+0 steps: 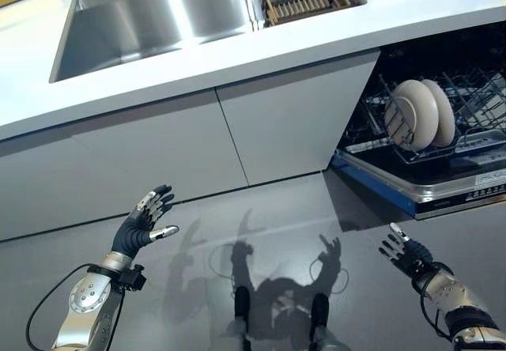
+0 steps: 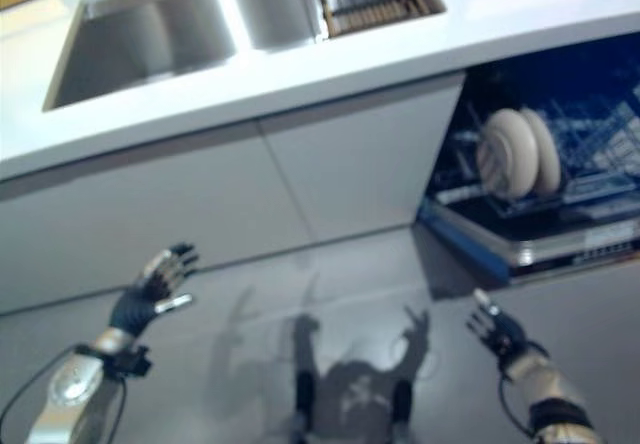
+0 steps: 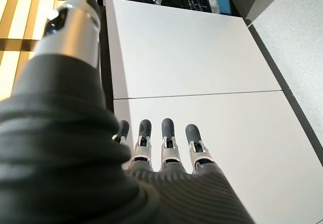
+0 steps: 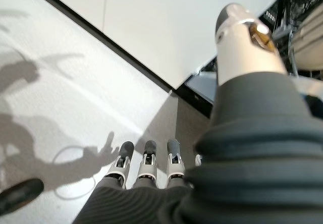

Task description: Take plates into dishwasher

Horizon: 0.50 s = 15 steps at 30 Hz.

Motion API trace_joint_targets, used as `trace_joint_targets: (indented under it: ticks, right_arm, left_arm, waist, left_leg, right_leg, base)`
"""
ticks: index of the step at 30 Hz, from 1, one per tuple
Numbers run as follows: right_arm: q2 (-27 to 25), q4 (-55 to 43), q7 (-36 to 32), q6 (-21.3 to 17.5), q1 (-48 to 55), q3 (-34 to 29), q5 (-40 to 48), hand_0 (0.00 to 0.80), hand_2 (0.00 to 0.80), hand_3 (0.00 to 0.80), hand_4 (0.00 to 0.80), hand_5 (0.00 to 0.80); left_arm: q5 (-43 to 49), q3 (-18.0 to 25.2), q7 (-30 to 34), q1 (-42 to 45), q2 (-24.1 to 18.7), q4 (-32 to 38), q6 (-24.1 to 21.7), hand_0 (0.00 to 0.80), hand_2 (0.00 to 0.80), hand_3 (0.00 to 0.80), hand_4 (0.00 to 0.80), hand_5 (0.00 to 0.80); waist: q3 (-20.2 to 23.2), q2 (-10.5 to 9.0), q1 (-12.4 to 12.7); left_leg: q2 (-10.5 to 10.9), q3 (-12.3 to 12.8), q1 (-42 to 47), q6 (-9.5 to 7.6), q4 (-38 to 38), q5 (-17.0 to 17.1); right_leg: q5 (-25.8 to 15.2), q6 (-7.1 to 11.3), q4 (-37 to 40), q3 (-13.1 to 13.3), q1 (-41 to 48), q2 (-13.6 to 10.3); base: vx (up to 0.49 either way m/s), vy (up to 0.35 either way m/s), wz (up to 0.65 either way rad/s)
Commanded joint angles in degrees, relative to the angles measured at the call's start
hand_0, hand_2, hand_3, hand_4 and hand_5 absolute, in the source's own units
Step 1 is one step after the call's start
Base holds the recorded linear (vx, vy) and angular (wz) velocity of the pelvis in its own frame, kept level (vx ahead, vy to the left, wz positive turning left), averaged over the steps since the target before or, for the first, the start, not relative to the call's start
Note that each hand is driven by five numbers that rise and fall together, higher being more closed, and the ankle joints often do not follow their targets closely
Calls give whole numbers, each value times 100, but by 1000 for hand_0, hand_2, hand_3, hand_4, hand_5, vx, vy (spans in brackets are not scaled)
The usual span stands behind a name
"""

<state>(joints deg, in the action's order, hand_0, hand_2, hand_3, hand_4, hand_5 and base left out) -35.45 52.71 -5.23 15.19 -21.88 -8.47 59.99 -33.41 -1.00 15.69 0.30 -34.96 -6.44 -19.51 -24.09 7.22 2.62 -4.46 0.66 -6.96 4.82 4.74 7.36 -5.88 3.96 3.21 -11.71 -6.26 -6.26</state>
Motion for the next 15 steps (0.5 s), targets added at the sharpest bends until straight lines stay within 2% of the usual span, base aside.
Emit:
trace_joint_targets:
  ticks: [1,9,15]
  right_arm:
    - [-429,67,295,-313,-415,-17,225,0,0,0,0,0]
    - [-879,587,651,-203,-578,-292,350,0,0,0,0,0]
    - [-1073,849,554,-194,-429,-528,448,0,0,0,0,0]
  left_arm:
    - [-293,136,-161,-282,-227,468,-388,0,0,0,0,0]
    - [-393,53,-201,-311,-257,496,-412,0,0,0,0,0]
    - [-391,-12,-195,-337,-291,595,-357,0,0,0,0,0]
  waist:
    - [-93,-274,34]
    - [-94,-202,8]
    - [-14,-221,-19]
  left_leg:
    - [8,136,318,-152,-77,-426]
    - [-31,179,242,-73,-80,-392]
    - [-57,220,261,-45,-121,-422]
  right_leg:
    - [-183,219,-619,210,-628,-400]
    - [-149,130,-532,170,-644,-307]
    - [-118,100,-488,164,-573,-270]
  base:
    - [-52,-46,3]
    - [-24,-4,-1]
    - [0,0,0]
